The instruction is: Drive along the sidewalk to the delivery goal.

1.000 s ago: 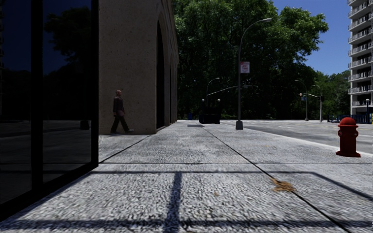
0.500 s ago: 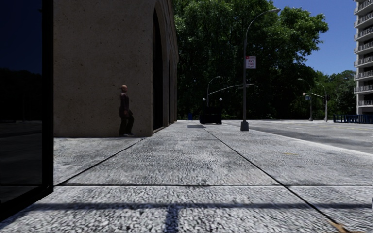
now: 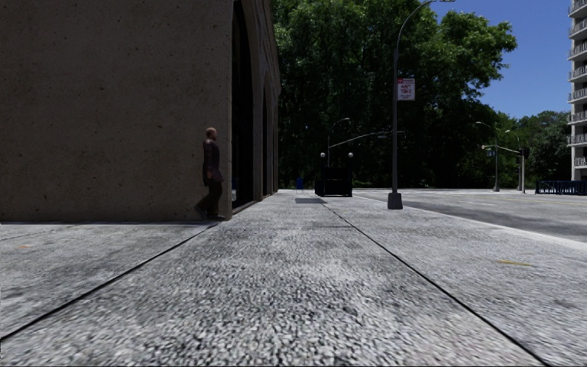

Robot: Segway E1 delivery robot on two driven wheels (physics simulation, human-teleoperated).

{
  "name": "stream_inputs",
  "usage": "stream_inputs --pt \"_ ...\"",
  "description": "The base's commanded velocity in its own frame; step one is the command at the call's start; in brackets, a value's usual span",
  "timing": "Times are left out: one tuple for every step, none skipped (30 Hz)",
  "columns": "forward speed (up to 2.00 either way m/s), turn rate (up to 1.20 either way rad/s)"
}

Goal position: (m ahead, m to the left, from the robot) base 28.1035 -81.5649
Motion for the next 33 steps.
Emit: stream_inputs --pt "2.00 0.00" --pt "2.00 0.00" --pt "2.00 0.00" --pt "2.00 0.00" --pt "2.00 0.00" --pt "2.00 0.00" --pt "2.00 0.00" --pt "2.00 0.00" --pt "1.92 0.00" --pt "1.57 0.00" --pt "1.57 0.00" --pt "1.35 0.00" --pt "1.31 0.00" --pt "1.39 0.00" --pt "1.39 0.00" --pt "1.60 0.00" --pt "1.76 0.00" --pt "1.81 0.00" --pt "1.81 0.00" --pt "1.82 0.00" --pt "1.82 0.00" --pt "1.82 0.00" --pt "1.82 0.00" --pt "1.82 0.00" --pt "1.81 0.00" --pt "1.81 0.00" --pt "1.81 0.00" --pt "1.81 0.00" --pt "1.81 0.00" --pt "1.81 0.00" --pt "1.81 -0.09" --pt "1.81 -0.37" --pt "1.81 -0.54"
